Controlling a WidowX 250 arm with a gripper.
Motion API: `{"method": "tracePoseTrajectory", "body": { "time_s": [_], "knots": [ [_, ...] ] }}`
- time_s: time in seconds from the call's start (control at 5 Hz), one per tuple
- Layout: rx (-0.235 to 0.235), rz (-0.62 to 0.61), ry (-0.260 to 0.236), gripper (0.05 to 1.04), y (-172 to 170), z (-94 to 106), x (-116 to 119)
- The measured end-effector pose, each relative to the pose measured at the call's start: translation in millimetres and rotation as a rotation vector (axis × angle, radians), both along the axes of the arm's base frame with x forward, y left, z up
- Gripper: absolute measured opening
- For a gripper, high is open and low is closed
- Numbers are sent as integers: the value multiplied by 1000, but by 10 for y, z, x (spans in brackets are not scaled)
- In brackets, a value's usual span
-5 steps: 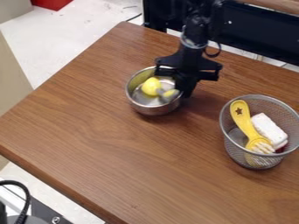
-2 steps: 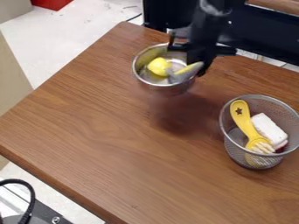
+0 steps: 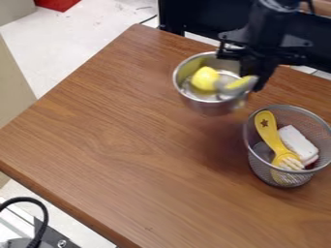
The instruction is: Put the silver pot above the other pot
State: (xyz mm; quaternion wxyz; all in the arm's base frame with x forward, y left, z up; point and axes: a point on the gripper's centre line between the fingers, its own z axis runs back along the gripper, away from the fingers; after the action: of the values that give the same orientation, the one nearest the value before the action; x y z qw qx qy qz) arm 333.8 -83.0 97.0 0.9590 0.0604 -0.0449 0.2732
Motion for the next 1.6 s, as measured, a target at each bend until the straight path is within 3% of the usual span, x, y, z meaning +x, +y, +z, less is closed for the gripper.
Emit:
{"method": "tracePoseTrajectory", "body": {
  "time_s": [0.2,0.4,1.0,1.6],
  "knots": [
    [-34,25,-35,64,-215,74,56],
    [-66,59,-17,63,-429,13,88],
    [-45,75,-15,63,-826,-127,100],
    [-51,81,13,63,-896,-291,6]
  ]
}}
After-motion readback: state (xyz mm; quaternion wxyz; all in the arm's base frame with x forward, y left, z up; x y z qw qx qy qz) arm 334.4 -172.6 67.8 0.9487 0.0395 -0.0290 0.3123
